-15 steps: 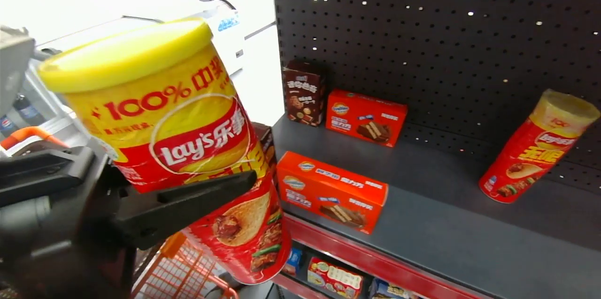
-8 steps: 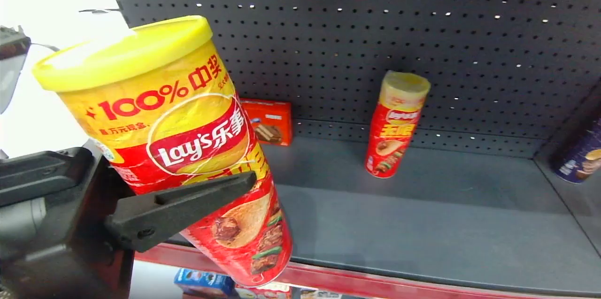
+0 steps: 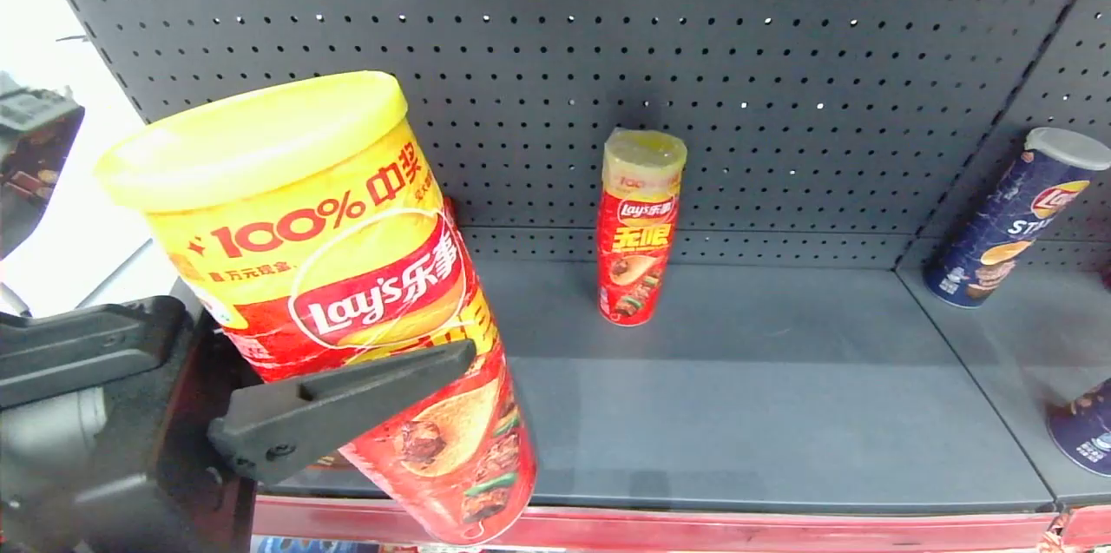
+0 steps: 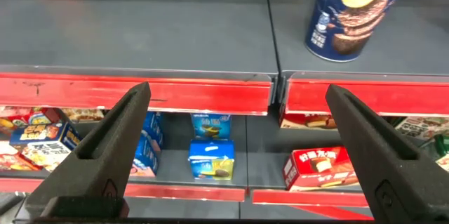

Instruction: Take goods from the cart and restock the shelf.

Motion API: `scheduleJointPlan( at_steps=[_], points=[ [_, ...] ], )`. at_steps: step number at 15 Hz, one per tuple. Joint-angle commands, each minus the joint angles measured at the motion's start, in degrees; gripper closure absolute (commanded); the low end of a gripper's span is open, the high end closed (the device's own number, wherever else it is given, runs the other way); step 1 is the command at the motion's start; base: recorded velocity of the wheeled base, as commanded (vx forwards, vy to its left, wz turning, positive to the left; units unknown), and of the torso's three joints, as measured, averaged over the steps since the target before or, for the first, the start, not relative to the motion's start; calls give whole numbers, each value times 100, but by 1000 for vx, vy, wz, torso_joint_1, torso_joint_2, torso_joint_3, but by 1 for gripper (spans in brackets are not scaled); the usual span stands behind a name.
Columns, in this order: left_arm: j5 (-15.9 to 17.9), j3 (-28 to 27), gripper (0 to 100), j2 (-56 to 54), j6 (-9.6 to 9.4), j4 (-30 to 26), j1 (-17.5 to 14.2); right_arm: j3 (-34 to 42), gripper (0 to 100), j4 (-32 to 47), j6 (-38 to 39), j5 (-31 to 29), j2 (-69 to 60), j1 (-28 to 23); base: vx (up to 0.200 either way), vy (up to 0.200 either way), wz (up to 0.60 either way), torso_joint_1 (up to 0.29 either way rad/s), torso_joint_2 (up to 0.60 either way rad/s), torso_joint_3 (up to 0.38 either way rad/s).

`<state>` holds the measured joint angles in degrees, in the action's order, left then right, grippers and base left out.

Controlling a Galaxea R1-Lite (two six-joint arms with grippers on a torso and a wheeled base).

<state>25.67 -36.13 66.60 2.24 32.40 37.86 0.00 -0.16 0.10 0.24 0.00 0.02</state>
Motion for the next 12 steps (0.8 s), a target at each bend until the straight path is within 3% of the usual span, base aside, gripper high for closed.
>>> scheduleJointPlan(
  at_steps=[1, 12],
  points=[
    [-1, 89, 100, -50, 4, 3, -7, 0, 0, -2, -1, 2, 0, -2, 0, 0, -600, 2, 2, 7],
    [96, 142, 100, -147, 4, 3, -95, 0, 0, 7, -10, 11, 9, 6, 0, 0, 0, 0, 0, 0]
  ],
)
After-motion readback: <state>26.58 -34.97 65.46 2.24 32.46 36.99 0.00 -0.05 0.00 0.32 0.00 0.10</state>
